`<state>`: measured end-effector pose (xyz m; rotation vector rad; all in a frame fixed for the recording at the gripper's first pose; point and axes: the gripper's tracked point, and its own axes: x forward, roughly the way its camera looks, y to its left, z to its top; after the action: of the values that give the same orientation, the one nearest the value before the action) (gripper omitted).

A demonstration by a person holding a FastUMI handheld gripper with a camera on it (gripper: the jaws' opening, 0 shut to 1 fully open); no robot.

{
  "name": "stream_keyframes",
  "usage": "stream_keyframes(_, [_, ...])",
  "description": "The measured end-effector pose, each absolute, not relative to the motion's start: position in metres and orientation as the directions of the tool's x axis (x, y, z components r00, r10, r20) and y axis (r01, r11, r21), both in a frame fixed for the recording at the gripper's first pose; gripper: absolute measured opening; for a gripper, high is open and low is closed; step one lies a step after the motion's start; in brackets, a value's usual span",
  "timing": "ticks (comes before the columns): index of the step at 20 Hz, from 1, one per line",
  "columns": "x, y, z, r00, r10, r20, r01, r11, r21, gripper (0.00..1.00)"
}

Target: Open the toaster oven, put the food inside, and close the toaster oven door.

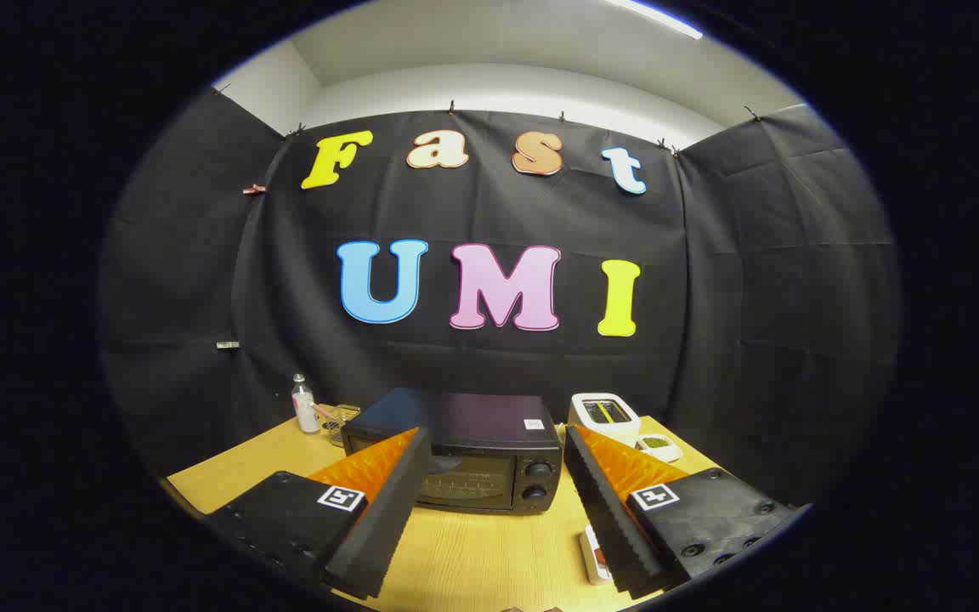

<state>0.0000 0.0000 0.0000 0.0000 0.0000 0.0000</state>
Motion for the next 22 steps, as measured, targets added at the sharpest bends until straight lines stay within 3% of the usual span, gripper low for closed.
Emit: stream_keyframes(22, [0.018, -0.001, -0.035, 0.990, 0.038, -0.137, -0.031, 0.998, 0.052, 0.97])
